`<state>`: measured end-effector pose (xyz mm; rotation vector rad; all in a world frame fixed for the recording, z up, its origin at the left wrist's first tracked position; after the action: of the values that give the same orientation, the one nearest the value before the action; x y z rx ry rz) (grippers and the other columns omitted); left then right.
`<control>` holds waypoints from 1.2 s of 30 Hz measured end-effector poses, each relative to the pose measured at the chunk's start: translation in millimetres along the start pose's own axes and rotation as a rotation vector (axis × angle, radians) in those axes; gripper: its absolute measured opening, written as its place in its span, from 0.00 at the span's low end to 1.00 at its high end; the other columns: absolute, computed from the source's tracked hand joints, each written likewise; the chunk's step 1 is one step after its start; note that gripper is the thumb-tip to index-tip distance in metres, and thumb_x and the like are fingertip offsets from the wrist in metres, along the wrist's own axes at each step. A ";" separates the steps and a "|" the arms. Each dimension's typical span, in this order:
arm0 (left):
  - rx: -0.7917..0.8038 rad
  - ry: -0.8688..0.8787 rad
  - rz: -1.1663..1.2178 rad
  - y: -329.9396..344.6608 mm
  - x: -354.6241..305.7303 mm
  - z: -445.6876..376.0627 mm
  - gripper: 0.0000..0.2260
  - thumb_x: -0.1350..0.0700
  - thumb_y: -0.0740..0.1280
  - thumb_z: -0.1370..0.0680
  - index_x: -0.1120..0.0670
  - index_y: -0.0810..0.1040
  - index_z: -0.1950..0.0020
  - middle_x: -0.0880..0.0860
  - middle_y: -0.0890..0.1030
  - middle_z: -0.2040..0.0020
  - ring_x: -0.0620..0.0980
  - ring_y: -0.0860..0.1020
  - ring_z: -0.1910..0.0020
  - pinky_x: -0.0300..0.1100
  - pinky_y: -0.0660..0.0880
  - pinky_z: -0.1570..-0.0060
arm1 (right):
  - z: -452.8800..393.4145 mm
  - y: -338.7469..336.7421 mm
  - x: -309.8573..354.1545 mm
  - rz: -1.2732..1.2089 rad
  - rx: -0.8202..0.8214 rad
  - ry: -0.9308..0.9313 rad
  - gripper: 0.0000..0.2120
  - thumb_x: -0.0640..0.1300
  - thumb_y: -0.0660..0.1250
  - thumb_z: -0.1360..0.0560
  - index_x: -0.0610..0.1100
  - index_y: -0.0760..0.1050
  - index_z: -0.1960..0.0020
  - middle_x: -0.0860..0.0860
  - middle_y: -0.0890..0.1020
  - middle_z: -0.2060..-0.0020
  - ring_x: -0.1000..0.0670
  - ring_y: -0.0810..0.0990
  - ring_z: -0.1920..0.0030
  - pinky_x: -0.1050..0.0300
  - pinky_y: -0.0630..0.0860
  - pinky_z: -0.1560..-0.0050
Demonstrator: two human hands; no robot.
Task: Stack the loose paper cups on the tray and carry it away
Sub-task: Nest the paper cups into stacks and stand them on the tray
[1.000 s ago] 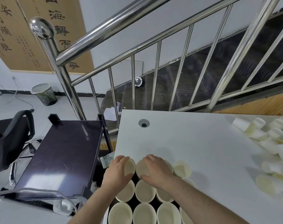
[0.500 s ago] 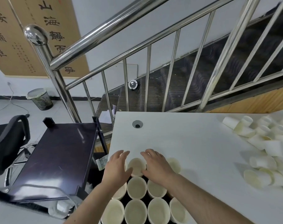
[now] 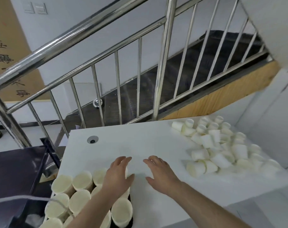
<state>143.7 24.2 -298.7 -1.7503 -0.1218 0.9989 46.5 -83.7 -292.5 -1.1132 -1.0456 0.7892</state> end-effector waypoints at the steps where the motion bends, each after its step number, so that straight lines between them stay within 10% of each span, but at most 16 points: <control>1: 0.010 0.010 0.002 9.3 -12.6 -0.5 0.27 0.50 0.68 0.26 0.48 0.65 0.27 0.47 0.65 0.29 0.49 0.66 0.31 0.43 0.68 0.36 | 8.6 -3.6 -13.8 0.000 -0.006 0.016 0.29 0.48 0.61 0.21 0.48 0.56 0.23 0.49 0.59 0.26 0.48 0.60 0.27 0.55 0.57 0.28; 14: 0.108 0.087 -0.019 122.1 -163.9 -13.7 0.27 0.48 0.65 0.24 0.46 0.62 0.26 0.44 0.62 0.28 0.45 0.65 0.31 0.39 0.66 0.35 | 98.7 -38.0 -177.2 -0.011 -0.050 0.143 0.29 0.48 0.61 0.20 0.48 0.55 0.22 0.51 0.58 0.26 0.49 0.59 0.26 0.56 0.57 0.27; 36: 0.093 -0.068 0.018 179.9 -157.8 -213.4 0.27 0.48 0.66 0.24 0.46 0.62 0.27 0.47 0.63 0.27 0.48 0.65 0.30 0.44 0.69 0.33 | -66.8 -47.5 -318.2 0.001 0.066 0.212 0.31 0.53 0.63 0.22 0.49 0.56 0.23 0.53 0.60 0.27 0.51 0.63 0.29 0.58 0.57 0.27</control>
<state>118.2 -292.6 -340.9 -1.6362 -0.1010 1.0612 3.4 -406.5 -336.0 -1.1143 -0.8360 0.6854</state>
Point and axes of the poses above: each hand's wrist, its own z-axis away from the middle knuckle, its own y-axis out of the palm, x = y × z, the point moved 9 cm from there along -z, towards the middle knuckle
